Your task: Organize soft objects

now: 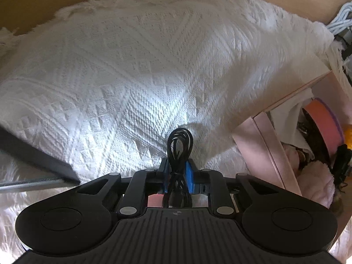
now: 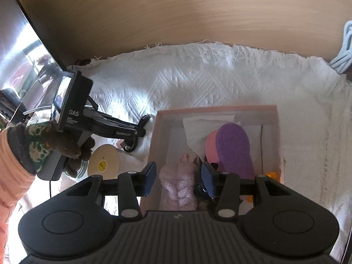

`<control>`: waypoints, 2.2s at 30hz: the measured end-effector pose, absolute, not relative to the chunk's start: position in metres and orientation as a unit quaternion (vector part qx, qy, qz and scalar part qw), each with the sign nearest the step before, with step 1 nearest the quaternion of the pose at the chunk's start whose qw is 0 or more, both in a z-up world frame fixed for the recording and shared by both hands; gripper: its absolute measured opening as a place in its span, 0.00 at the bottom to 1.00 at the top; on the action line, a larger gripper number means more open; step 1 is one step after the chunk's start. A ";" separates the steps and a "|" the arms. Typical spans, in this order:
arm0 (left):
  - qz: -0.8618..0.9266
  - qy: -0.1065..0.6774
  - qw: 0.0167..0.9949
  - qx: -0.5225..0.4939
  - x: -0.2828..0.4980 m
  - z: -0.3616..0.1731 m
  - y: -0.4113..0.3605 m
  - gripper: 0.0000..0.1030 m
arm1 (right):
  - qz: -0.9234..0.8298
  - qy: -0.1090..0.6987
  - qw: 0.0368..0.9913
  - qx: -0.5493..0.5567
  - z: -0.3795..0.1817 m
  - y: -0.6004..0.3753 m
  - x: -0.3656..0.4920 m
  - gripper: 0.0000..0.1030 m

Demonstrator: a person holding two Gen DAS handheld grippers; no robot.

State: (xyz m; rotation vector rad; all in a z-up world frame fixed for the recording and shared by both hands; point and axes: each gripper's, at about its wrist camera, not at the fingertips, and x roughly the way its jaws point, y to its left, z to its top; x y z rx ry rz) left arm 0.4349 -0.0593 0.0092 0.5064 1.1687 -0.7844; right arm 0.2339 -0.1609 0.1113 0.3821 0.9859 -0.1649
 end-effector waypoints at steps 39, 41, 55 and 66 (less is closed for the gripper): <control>-0.347 0.387 0.852 -0.064 0.399 0.116 0.196 0.13 | -0.114 0.679 0.708 0.156 -0.005 -0.052 0.479 0.34; -0.338 0.393 0.853 -0.067 0.398 0.111 0.204 0.13 | -0.113 0.680 0.709 0.149 -0.003 -0.050 0.481 0.20; -0.319 0.376 0.869 -0.029 0.369 0.147 0.216 0.13 | -0.025 0.595 0.788 0.155 0.116 -0.032 0.417 0.00; -0.309 0.396 0.862 -0.065 0.361 0.130 0.215 0.13 | 0.077 0.611 0.785 -0.070 0.097 -0.023 0.425 0.10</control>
